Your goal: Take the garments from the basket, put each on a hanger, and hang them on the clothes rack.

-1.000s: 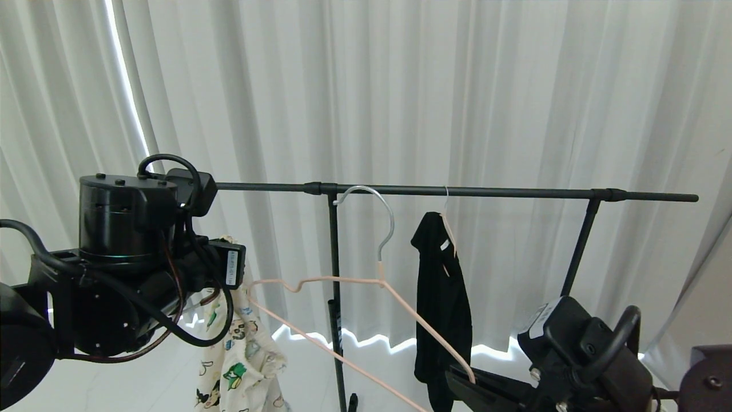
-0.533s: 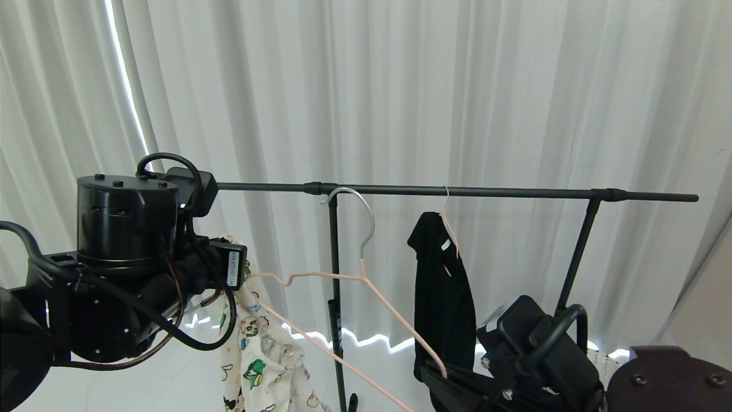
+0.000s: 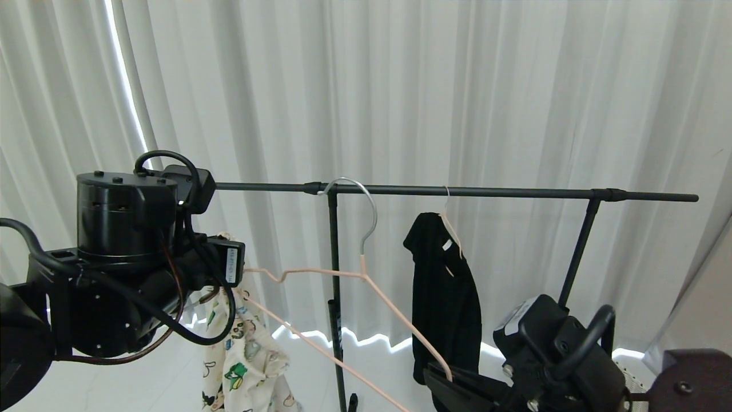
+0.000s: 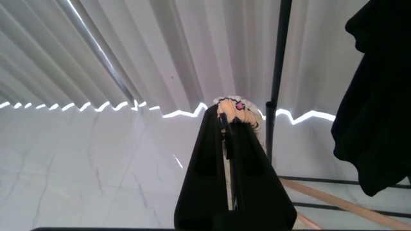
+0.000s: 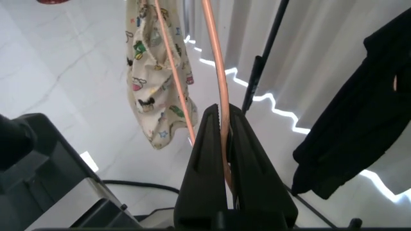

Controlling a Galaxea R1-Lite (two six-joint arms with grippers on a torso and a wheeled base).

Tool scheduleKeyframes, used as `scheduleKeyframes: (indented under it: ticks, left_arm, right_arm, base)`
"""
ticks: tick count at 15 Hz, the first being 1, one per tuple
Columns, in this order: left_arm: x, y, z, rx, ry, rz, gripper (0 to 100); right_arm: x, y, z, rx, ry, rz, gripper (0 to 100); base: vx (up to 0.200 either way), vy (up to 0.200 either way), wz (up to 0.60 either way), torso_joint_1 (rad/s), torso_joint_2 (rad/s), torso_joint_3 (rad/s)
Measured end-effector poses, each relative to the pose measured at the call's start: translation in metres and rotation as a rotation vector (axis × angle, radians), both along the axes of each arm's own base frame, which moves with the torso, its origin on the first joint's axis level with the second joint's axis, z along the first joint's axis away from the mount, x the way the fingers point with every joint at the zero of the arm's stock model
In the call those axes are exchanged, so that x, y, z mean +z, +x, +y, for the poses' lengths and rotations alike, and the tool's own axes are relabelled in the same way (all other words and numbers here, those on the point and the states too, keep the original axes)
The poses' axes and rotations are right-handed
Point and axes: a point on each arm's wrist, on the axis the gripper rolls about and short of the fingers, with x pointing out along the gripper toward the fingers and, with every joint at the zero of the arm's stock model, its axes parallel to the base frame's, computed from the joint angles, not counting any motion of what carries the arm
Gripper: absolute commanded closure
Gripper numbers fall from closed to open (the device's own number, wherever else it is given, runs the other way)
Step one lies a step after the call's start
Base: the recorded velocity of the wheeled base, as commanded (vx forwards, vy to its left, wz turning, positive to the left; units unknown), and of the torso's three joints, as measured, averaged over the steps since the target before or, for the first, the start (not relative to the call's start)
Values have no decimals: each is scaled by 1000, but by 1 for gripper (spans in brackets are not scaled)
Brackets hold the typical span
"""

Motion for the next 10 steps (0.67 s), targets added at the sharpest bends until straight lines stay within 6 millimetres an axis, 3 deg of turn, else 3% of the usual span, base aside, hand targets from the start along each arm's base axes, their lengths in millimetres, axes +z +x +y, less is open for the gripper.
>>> scheduleKeyframes:
  ticks: [10]
  left_arm:
    - [4,6,2,37,10,-18,100]
  right_arm:
    - [2,-5,-2,22,7,-2,100]
  base:
    - [0,0,0,0,0,0]
